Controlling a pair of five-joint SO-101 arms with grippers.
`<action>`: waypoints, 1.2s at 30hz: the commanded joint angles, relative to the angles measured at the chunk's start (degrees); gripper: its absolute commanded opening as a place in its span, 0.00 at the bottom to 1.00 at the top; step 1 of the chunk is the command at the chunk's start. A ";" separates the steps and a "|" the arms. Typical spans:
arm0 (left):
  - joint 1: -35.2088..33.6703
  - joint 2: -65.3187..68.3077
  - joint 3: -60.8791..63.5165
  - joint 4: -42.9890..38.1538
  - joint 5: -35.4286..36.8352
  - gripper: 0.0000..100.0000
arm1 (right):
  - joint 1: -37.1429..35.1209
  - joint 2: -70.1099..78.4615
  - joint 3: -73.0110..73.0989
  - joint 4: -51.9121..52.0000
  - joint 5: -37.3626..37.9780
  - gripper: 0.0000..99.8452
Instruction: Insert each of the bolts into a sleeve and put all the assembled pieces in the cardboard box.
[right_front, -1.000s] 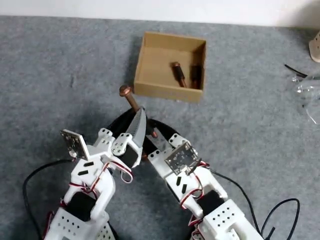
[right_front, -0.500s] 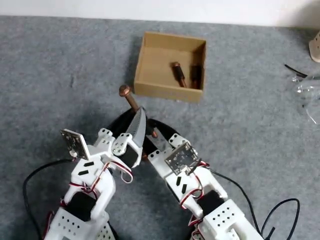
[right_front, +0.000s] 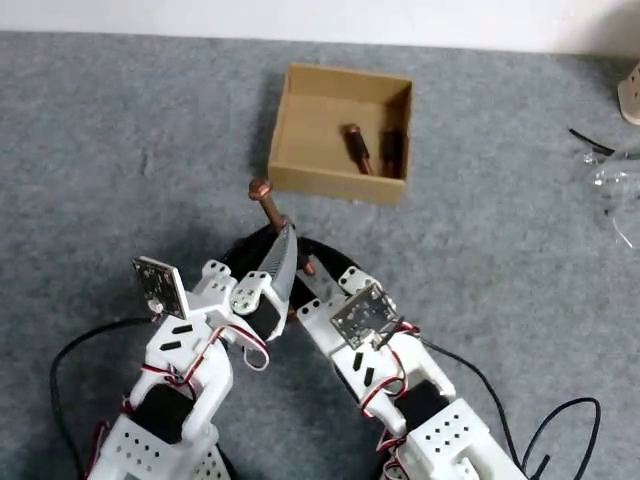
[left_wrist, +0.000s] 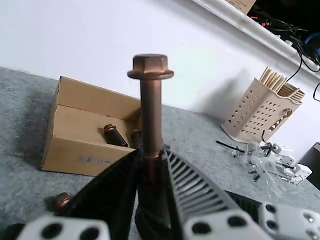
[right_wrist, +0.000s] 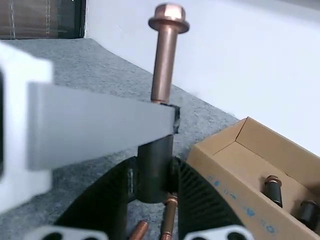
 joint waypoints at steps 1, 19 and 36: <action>0.22 -0.48 0.04 0.26 -0.44 0.00 | 2.15 -1.19 6.37 -0.22 0.44 0.00; 2.68 -0.57 -2.07 8.62 -4.92 0.29 | 2.15 -1.19 6.37 -0.22 0.44 0.00; 2.68 -0.66 -2.07 8.62 -5.27 0.29 | 1.45 -1.19 6.37 -0.22 0.44 0.00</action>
